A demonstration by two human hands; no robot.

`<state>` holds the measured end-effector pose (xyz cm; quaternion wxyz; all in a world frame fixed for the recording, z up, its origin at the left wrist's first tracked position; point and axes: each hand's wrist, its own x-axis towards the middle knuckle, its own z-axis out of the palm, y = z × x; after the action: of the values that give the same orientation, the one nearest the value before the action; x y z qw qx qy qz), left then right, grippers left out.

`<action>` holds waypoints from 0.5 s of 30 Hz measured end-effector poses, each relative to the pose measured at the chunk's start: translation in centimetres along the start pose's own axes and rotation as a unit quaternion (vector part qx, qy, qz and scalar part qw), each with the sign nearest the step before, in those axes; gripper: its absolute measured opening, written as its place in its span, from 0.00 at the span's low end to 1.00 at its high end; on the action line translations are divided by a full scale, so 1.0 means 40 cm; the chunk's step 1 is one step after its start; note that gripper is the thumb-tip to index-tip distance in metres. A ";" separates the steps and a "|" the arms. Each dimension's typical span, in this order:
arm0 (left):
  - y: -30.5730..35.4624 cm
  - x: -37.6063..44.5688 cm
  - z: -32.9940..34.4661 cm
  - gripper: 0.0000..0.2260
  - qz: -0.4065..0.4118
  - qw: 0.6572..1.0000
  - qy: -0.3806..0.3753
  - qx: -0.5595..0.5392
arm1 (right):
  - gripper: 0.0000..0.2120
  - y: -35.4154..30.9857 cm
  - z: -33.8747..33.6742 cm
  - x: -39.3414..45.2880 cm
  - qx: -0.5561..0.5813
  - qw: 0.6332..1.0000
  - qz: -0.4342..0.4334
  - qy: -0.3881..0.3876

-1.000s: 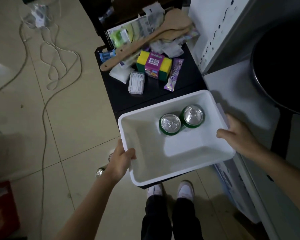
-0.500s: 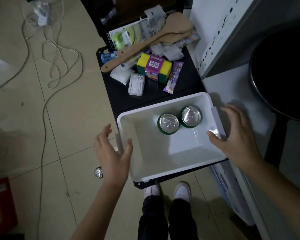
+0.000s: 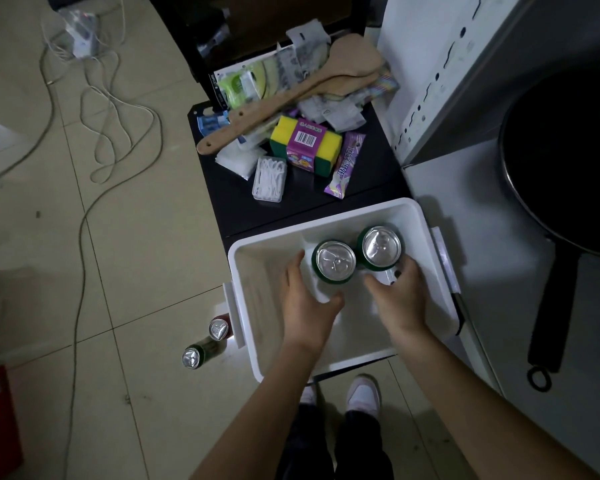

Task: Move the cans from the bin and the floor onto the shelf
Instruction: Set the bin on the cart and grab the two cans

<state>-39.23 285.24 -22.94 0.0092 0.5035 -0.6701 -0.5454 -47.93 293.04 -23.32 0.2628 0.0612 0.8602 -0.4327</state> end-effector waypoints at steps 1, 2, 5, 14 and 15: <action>0.002 0.017 0.007 0.37 0.011 1.000 -0.003 0.001 | 0.28 -0.002 0.007 0.011 -0.003 1.000 0.004 0.002; 0.004 0.032 0.014 0.36 0.030 1.000 0.001 0.003 | 0.27 -0.002 0.015 0.020 -0.005 1.000 0.004 0.008; 0.007 0.066 0.038 0.30 0.062 0.998 0.018 -0.007 | 0.25 0.000 0.042 0.034 -0.020 0.998 -0.008 0.055; -0.033 0.084 0.017 0.31 0.046 0.998 0.037 -0.014 | 0.31 0.000 0.057 0.043 -0.046 0.998 -0.029 0.026; -0.036 0.079 0.010 0.31 0.039 0.998 0.037 -0.017 | 0.32 -0.001 0.056 0.043 -0.052 0.998 -0.044 0.019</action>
<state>-40.05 283.51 -25.87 0.0641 0.4962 -0.6792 -0.5370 -48.51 291.06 -25.26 0.2302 0.0179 0.8883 -0.3970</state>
